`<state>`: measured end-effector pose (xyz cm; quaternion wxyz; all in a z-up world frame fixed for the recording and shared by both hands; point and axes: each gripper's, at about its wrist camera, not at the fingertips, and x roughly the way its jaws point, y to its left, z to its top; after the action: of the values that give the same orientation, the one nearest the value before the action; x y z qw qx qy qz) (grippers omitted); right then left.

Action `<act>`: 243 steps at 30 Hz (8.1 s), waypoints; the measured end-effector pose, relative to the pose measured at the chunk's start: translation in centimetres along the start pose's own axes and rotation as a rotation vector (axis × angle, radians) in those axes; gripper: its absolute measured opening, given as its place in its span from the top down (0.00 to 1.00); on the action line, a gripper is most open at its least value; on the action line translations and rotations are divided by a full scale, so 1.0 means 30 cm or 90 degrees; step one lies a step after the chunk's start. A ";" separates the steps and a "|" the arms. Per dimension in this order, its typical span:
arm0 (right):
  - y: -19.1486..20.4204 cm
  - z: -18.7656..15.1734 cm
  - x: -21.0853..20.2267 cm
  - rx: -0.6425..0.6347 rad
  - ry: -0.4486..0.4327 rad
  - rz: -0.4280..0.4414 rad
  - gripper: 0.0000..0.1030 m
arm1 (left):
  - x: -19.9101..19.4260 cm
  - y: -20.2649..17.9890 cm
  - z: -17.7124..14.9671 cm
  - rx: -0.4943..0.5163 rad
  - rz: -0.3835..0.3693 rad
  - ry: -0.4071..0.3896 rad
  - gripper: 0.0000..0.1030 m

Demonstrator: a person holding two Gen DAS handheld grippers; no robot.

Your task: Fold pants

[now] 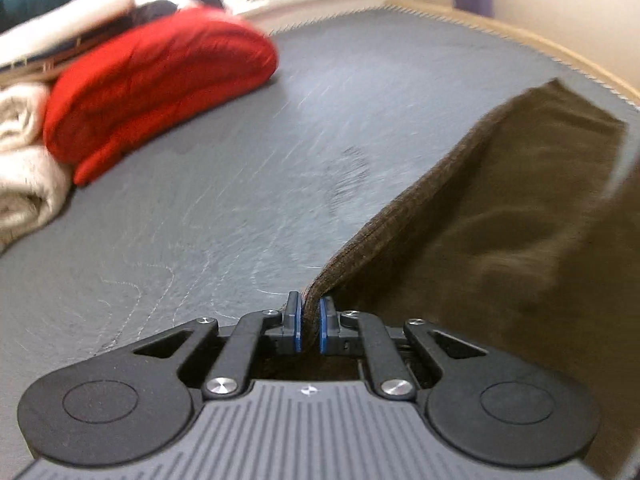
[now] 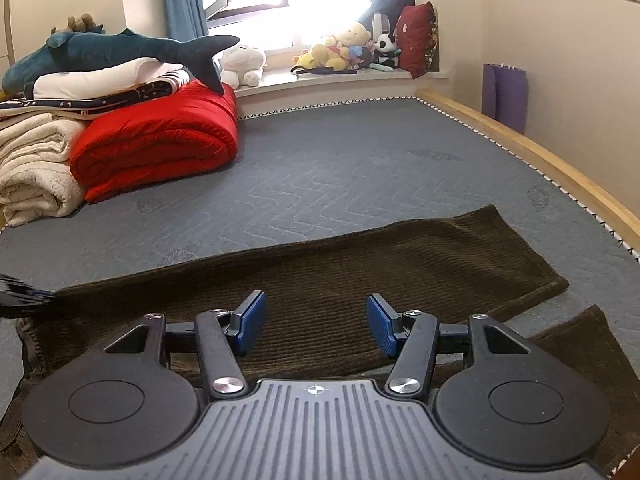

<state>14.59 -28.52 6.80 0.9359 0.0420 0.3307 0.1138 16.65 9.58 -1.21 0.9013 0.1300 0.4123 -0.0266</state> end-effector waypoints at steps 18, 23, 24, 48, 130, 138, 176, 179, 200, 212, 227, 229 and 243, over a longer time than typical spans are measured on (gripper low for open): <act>-0.218 -0.033 -0.026 0.168 0.002 -0.051 0.58 | -0.360 -0.421 -0.493 0.035 -0.051 0.082 0.93; -0.321 -0.036 0.052 0.223 0.017 -0.058 0.76 | -0.320 -0.400 -0.494 0.000 -0.078 0.115 0.92; -0.338 -0.036 0.076 0.230 0.023 -0.058 0.76 | -0.299 -0.410 -0.484 0.015 -0.079 0.125 0.92; -0.117 -0.031 0.770 0.061 0.237 -0.129 0.45 | -0.201 -0.396 -0.450 0.017 -0.111 0.180 0.92; -1.029 -0.528 0.008 0.491 0.255 -0.161 0.83 | -0.243 -0.471 -0.329 -0.022 -0.056 0.168 0.47; -1.057 -0.443 0.023 0.449 0.164 -0.176 0.56 | -0.218 -0.468 -0.347 -0.020 -0.049 0.187 0.46; -1.226 -0.457 -0.062 0.534 0.051 -0.318 0.90 | -0.406 -0.389 -0.398 0.006 -0.155 0.084 0.97; -1.231 -0.473 -0.067 0.537 0.065 -0.352 0.91 | -0.427 -0.384 -0.449 0.035 -0.198 0.113 0.97; -1.276 -0.544 -0.126 0.626 0.075 -0.385 0.54 | -0.230 -0.268 -0.534 -0.118 0.028 0.327 0.86; -1.320 -0.589 -0.128 0.666 0.042 -0.322 0.50 | -0.305 -0.355 -0.351 -0.096 0.032 0.116 0.50; -1.299 -0.575 -0.040 0.595 0.066 -0.332 0.72 | -0.235 -0.436 -0.363 -0.042 0.009 0.116 0.46; -1.299 -0.567 -0.048 0.601 0.054 -0.324 0.79 | -0.238 -0.439 -0.361 -0.039 0.009 0.114 0.46; -0.743 -0.235 -0.138 0.173 -0.083 -0.378 0.82 | -0.312 -0.419 -0.350 -0.048 0.003 0.077 0.46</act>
<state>11.15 -51.13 0.41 0.9333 0.0753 0.2802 -0.2118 0.81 -0.40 -3.44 0.8792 0.0983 0.4661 -0.0007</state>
